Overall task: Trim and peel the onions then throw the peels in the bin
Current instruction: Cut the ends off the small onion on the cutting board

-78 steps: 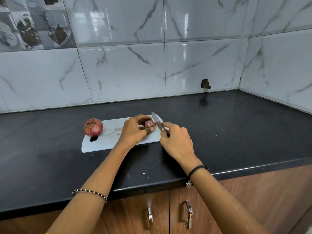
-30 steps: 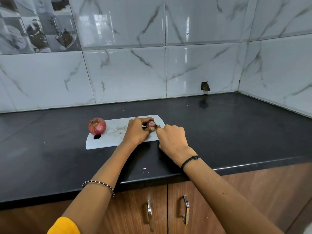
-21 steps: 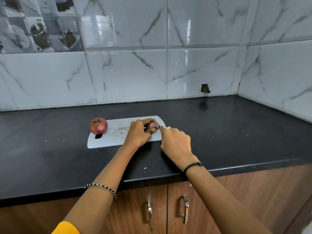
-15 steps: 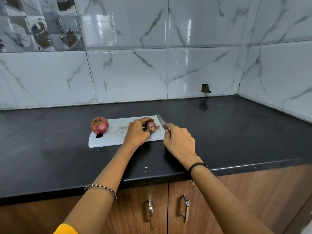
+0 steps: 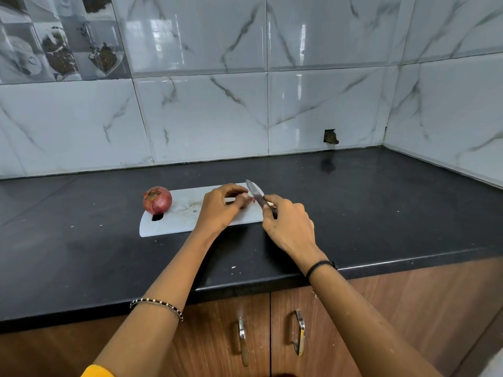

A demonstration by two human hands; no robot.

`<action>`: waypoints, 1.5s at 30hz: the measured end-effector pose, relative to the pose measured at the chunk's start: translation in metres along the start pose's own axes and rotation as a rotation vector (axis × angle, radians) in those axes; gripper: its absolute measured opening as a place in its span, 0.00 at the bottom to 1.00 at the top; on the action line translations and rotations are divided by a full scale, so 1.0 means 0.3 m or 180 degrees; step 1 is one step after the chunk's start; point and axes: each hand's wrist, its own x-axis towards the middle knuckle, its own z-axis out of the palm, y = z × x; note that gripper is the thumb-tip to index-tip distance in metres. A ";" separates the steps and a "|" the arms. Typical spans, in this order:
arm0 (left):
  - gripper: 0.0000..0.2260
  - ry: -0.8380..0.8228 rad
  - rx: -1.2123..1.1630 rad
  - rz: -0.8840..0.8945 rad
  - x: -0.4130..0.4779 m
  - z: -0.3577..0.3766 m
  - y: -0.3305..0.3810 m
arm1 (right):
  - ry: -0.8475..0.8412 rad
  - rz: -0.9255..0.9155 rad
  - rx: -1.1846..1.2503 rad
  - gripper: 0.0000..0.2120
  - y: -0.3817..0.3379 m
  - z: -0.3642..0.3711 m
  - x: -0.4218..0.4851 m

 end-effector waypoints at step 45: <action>0.09 -0.0215 0.0206 -0.0072 -0.008 -0.006 0.000 | -0.0244 -0.0476 -0.1970 0.12 -0.082 0.042 0.003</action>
